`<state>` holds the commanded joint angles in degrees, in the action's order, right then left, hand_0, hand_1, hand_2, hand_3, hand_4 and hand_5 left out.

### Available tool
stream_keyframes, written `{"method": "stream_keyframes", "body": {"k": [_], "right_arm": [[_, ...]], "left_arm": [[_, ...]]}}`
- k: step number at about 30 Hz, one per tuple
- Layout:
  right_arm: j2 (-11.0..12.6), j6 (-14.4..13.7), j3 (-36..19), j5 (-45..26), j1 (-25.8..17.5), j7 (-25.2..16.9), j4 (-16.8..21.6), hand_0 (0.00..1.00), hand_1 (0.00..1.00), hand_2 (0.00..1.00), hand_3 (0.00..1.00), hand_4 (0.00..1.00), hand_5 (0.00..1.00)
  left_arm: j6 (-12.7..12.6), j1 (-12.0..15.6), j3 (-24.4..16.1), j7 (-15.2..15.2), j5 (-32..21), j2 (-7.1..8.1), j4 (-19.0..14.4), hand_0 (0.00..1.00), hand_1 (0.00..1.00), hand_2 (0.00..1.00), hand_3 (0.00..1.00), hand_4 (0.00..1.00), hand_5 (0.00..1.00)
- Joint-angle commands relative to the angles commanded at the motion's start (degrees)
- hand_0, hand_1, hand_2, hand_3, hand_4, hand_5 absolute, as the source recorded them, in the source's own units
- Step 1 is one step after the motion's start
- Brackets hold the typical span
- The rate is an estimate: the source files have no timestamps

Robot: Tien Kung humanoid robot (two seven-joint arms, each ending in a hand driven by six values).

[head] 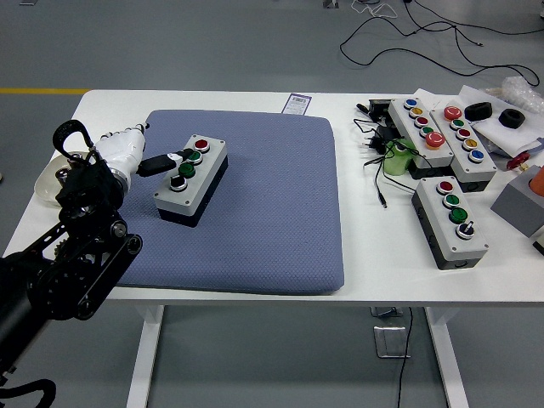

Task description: Pick up the button,place it on the desk,press the button,press the button

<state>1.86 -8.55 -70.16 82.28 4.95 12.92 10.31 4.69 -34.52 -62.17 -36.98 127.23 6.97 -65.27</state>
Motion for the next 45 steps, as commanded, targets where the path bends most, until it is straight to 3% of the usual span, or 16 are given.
{"method": "stream_keyframes", "body": {"k": [11,17,30,37,43,44,45], "right_arm": [[0.08,-0.14,0.25,0.23,-0.39,-0.03,0.00,0.673,0.658,0.674,0.624,0.310,0.173],[0.09,-0.37,1.01,-0.51,-0.36,-0.18,0.00,0.673,0.658,0.674,0.624,0.310,0.173],[0.13,-0.95,1.05,-0.79,-0.11,-0.57,0.00,0.673,0.658,0.674,0.624,0.310,0.173],[0.12,-1.09,1.40,-1.11,-0.04,-0.64,0.00,0.673,0.658,0.674,0.624,0.310,0.173],[0.05,-1.17,1.38,-1.05,0.01,-0.66,0.00,0.673,0.658,0.674,0.624,0.310,0.173],[0.04,-1.19,1.35,-1.03,-0.01,-0.67,0.00,0.673,0.658,0.674,0.624,0.310,0.173],[0.06,-1.21,1.38,-1.05,-0.03,-0.70,0.00,0.673,0.658,0.674,0.624,0.310,0.173]], "left_arm": [[-0.30,0.78,2.27,0.00,-3.73,-1.74,-0.18,0.998,0.998,0.998,0.998,0.998,0.992],[-1.53,0.14,3.43,0.00,-1.43,-2.31,2.88,0.998,0.998,0.998,0.998,0.998,0.981],[0.05,-0.34,4.54,0.00,-1.43,-3.55,4.20,0.998,0.998,0.998,0.998,0.998,0.956],[-0.54,-1.54,5.03,0.00,-1.19,-3.90,6.96,0.998,0.998,0.998,0.998,0.998,0.953],[0.21,-2.53,4.91,0.00,0.91,-3.77,9.47,0.978,0.998,0.998,0.998,0.998,0.924],[0.14,-2.55,4.92,0.00,1.35,-3.79,9.57,0.894,0.998,0.998,0.998,0.998,0.821],[0.08,-2.57,4.93,0.00,2.19,-3.80,9.64,0.894,0.998,0.998,0.998,0.998,0.821]]}}
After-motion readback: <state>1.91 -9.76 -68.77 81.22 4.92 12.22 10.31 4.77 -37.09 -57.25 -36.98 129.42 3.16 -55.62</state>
